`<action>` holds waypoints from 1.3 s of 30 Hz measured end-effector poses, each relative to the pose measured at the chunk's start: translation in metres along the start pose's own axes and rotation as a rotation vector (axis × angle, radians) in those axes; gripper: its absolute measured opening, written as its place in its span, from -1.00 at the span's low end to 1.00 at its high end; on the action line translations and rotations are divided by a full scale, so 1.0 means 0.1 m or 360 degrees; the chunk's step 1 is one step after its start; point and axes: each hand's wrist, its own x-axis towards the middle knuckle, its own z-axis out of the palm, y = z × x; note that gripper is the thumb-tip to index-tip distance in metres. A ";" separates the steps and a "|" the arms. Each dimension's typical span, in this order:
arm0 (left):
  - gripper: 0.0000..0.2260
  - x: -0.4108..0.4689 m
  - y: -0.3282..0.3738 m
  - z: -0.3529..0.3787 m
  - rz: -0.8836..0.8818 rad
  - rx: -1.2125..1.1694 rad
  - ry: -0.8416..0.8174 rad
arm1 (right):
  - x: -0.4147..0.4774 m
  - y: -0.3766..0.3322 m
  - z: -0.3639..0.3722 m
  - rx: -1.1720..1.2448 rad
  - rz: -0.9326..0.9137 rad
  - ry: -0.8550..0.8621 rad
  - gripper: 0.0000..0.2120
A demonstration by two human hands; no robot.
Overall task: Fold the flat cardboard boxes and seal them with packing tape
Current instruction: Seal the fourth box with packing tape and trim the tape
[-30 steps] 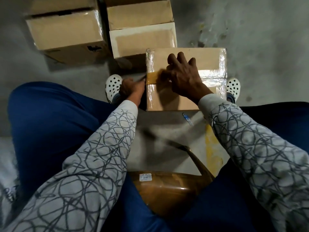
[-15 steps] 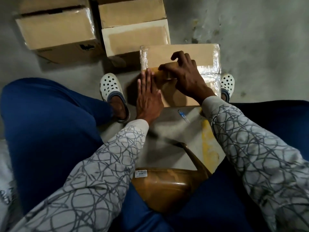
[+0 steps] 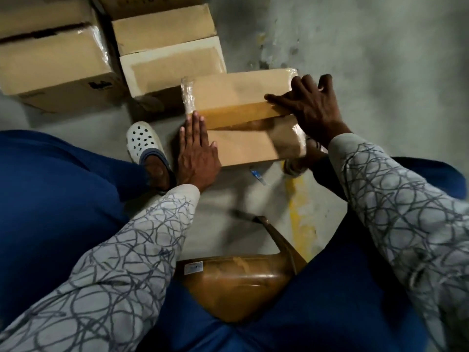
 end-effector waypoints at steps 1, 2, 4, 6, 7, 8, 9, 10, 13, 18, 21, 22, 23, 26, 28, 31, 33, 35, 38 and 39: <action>-0.38 0.00 0.00 0.00 0.0002 0.0010 0.0014 | -0.04 0.05 0.04 -0.0054 -0.0009 0.0001 -0.40; -0.39 0.00 0.00 0.00 0.0004 0.0016 0.0022 | -0.07 0.08 0.07 -0.0104 -0.0033 0.0012 -0.37; -0.39 0.00 0.00 0.00 0.0006 0.0027 0.0017 | -0.08 0.09 0.11 -0.0162 -0.0075 0.0042 -0.35; -0.39 0.00 0.00 -0.01 0.0015 0.0050 0.0003 | -0.08 0.09 0.13 -0.0168 -0.0053 0.0061 -0.31; -0.39 0.00 -0.01 -0.01 0.0018 0.0056 -0.0001 | -0.09 0.13 0.13 -0.0151 0.0001 0.0064 -0.29; -0.39 0.00 -0.01 -0.01 0.0025 0.0067 -0.0004 | -0.11 0.20 0.15 -0.0126 0.0090 0.0063 -0.26; -0.39 0.00 -0.02 -0.01 0.0025 0.0075 -0.0006 | -0.14 0.29 0.16 -0.0096 0.0198 0.0058 -0.25; -0.39 0.00 -0.02 -0.01 0.0021 0.0077 -0.0006 | -0.18 0.39 0.18 -0.0073 0.0299 0.0049 -0.25; -0.39 0.02 0.01 0.00 0.0020 0.0044 -0.0010 | -0.26 0.59 0.25 -0.0084 0.0463 -0.0006 -0.25; -0.39 0.01 -0.02 0.04 0.0037 0.0037 0.0026 | -0.22 0.52 0.49 -0.0051 0.0439 -0.0070 -0.22; -0.39 0.01 -0.03 0.06 0.0063 0.0025 0.0014 | -0.26 0.52 0.62 -0.0009 0.0460 -0.0085 -0.26; -0.39 0.01 -0.02 0.06 0.0066 0.0019 0.0011 | -0.26 0.50 0.66 0.0000 0.0466 -0.0106 -0.27; -0.39 0.01 -0.02 0.07 0.0066 0.0012 0.0006 | -0.26 0.48 0.71 0.0007 0.0472 -0.0138 -0.27; -0.39 0.02 -0.03 0.09 0.0059 0.0006 0.0014 | -0.19 0.44 0.83 0.0069 0.0496 -0.0228 -0.24; -0.39 0.03 -0.05 0.11 0.0050 0.0000 0.0022 | -0.13 0.39 0.91 0.0131 0.0531 -0.0252 -0.23; -0.39 0.02 -0.04 0.12 0.0046 -0.0001 0.0053 | -0.03 0.25 0.97 0.0204 0.0573 -0.0308 -0.26; -0.39 0.03 -0.02 0.13 0.0042 0.0009 0.0078 | -0.02 0.21 1.00 0.0252 0.0623 -0.0311 -0.18; -0.37 0.03 0.04 0.10 0.0010 0.0004 0.0104 | -0.08 0.19 1.04 0.0366 0.0810 -0.0307 0.01; -0.38 -0.08 0.33 0.03 0.0317 -0.0102 0.0222 | -0.29 0.02 1.20 0.0712 0.1440 -0.0183 0.00; -0.43 -0.12 0.48 0.02 0.0536 -0.0221 0.0215 | -0.38 -0.08 1.24 0.0862 0.1670 -0.0166 -0.06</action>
